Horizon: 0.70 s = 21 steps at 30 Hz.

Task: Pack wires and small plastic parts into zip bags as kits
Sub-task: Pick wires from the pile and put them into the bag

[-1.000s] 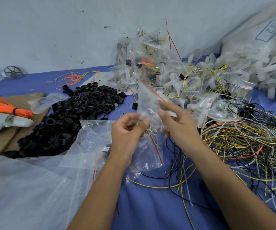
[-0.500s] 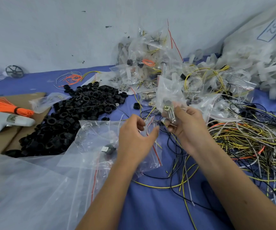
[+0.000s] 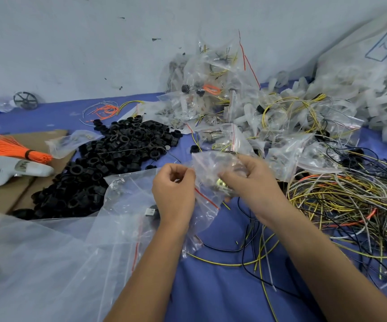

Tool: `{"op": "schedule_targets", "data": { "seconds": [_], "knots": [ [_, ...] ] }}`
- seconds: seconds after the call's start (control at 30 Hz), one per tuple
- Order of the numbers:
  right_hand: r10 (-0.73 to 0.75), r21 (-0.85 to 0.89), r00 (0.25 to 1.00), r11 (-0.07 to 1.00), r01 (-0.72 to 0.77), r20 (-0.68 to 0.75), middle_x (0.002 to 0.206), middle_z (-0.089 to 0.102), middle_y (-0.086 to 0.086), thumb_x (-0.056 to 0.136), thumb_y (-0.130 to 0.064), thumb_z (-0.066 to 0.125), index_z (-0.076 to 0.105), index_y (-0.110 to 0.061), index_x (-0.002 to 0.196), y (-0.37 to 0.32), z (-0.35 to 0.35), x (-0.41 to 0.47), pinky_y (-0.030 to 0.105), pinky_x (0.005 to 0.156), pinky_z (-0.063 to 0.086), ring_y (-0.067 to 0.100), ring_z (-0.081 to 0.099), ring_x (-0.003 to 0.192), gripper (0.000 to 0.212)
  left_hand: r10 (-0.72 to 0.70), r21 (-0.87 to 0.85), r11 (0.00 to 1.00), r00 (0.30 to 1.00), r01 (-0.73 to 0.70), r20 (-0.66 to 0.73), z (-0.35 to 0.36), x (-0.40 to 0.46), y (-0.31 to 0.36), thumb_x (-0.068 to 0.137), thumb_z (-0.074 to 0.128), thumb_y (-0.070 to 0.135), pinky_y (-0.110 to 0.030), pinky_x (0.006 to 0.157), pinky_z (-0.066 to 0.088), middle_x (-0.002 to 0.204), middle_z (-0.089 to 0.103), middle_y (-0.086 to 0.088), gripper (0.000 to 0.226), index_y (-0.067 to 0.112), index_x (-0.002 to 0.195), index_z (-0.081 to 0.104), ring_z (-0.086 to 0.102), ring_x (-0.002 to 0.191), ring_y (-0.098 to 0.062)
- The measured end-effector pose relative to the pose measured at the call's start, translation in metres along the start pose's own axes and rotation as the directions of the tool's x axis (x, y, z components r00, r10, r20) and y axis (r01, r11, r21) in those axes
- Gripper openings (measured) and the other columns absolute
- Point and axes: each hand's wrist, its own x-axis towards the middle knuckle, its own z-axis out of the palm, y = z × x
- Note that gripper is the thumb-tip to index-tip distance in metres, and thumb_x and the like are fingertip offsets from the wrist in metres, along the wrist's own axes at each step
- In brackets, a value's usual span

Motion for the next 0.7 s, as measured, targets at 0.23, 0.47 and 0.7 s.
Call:
{"op": "schedule_targets", "data": {
  "seconds": [0.23,0.47,0.7],
  "knots": [
    [-0.219,-0.504,0.976,0.841,0.197,0.016,0.084,0.067,-0.002,0.077,-0.005,0.072,0.063,-0.022,0.097,0.003,0.000,-0.002,0.025,0.060,0.046,0.012,0.048,0.056,0.028,0.116,-0.033,0.992,0.987,-0.120,-0.108,0.000,-0.002,0.007,0.089,0.074,0.013,-0.016,0.062,0.046,0.064,0.061,0.015,0.019,0.015,0.076,0.060,0.056,0.058,-0.001],
    [-0.353,-0.580,0.931,0.741,0.338,0.092,0.057,0.056,-0.005,0.089,-0.012,0.072,0.067,-0.013,0.071,0.006,0.004,0.000,0.017,0.053,0.035,0.006,0.048,0.055,0.019,0.453,0.088,0.887,0.891,-0.453,0.030,0.001,-0.017,0.017,0.092,0.072,0.017,-0.022,0.054,0.044,0.065,0.060,0.010,0.025,0.025,0.077,0.055,0.058,0.057,-0.011],
    [0.191,0.184,0.943,0.952,-0.246,0.272,0.077,0.062,0.013,0.102,-0.017,0.055,0.070,0.000,0.094,0.005,0.015,-0.005,0.030,0.055,0.042,0.016,0.055,0.061,0.024,0.640,0.108,0.759,0.766,-0.642,0.065,0.004,-0.026,0.018,0.090,0.072,0.012,-0.021,0.057,0.043,0.068,0.057,0.009,0.019,0.018,0.079,0.058,0.054,0.059,-0.009]
  ]
}}
